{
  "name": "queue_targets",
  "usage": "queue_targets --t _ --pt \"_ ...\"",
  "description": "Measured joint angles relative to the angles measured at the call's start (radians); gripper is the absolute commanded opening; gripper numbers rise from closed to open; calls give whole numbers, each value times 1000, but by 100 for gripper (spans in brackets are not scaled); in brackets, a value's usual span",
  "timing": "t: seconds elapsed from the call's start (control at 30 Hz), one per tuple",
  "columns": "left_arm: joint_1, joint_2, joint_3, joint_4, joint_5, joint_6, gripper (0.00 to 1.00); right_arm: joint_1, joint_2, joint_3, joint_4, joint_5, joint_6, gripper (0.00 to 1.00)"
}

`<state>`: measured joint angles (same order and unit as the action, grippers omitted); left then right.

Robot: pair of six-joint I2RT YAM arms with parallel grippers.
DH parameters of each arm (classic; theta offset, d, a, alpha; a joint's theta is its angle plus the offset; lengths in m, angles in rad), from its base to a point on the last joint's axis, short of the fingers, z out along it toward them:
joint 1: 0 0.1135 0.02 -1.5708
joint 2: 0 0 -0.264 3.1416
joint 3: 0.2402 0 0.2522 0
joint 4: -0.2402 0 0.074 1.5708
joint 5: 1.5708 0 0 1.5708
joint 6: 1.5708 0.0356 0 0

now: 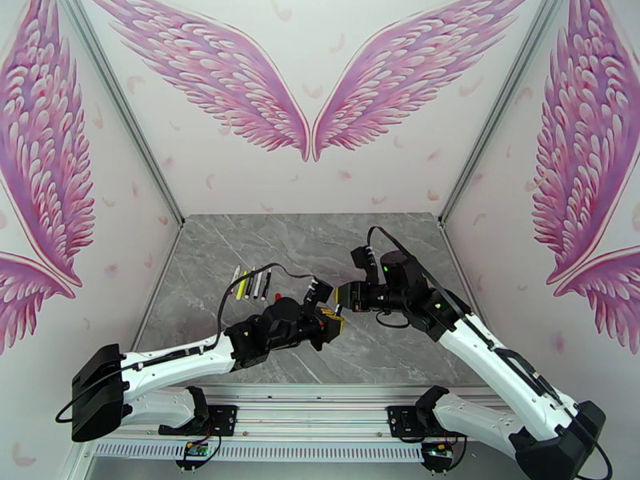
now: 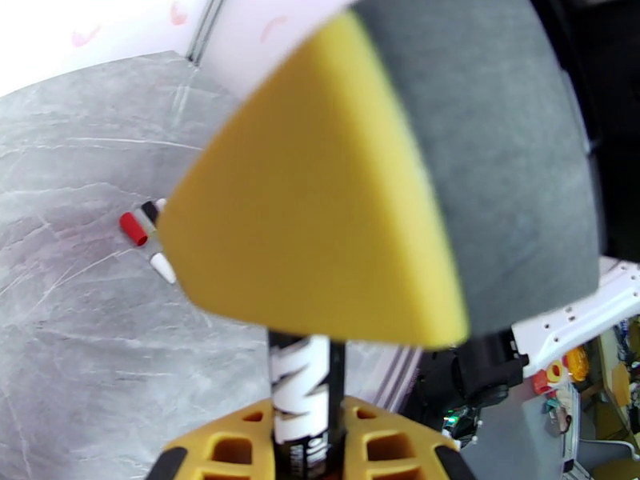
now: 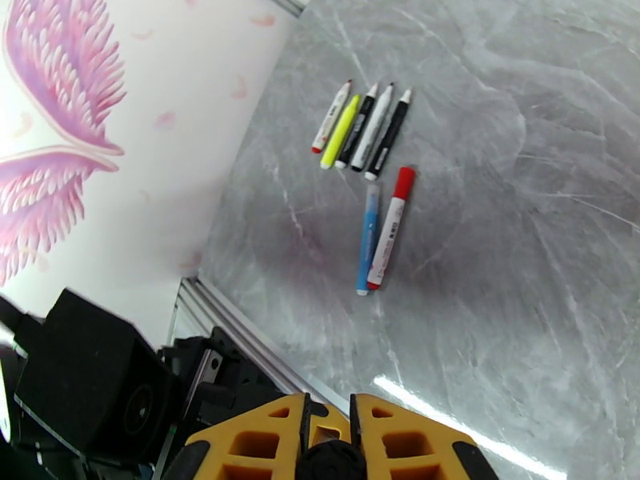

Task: Open the pen caps

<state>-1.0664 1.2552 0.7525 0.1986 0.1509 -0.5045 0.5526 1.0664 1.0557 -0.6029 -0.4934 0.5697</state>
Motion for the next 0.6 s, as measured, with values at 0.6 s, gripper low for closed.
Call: queue_targets --t 0.6 --pt "-6 -87 -13 -16 -10 11 2 -37 -13 4 58 -139 -24 11"
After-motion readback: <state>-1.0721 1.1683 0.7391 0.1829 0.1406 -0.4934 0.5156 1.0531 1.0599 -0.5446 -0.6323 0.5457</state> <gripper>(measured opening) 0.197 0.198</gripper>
